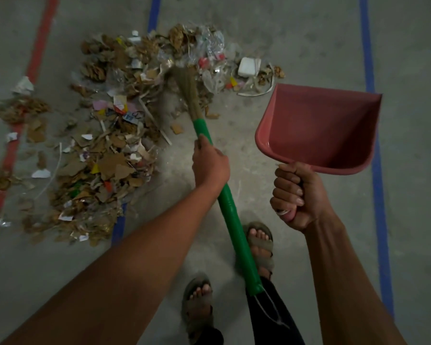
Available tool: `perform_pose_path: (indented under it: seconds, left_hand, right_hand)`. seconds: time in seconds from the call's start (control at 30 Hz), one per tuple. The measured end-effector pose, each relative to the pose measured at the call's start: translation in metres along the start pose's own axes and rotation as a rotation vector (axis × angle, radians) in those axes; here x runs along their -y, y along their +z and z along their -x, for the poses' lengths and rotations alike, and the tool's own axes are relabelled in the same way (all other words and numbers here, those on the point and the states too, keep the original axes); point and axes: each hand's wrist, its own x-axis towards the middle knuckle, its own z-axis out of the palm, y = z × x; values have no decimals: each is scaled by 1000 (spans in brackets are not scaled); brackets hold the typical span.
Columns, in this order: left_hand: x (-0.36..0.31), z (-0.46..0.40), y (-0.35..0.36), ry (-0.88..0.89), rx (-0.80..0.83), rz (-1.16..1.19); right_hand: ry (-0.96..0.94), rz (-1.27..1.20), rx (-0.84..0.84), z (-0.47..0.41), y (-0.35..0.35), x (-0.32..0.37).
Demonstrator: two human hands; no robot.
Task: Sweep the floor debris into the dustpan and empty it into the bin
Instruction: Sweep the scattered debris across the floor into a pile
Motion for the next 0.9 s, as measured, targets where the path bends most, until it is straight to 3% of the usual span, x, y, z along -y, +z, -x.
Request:
perform_pose_path:
  seconds: [0.33, 0.6, 0.77, 0.9]
  left_hand:
    - [-71, -60, 99, 200, 69, -198]
    - [-136, -113, 217, 396, 275, -335]
    - [-139, -162, 268, 290, 438, -409]
    - [-116, -171, 267, 123, 329, -373]
  right_hand:
    - [-89, -109, -29, -30, -30, 74]
    - [-158, -151, -9, -77, -62, 160]
    - [-146, -82, -38, -101, -78, 194]
    - [-117, -77, -29, -113, -83, 195]
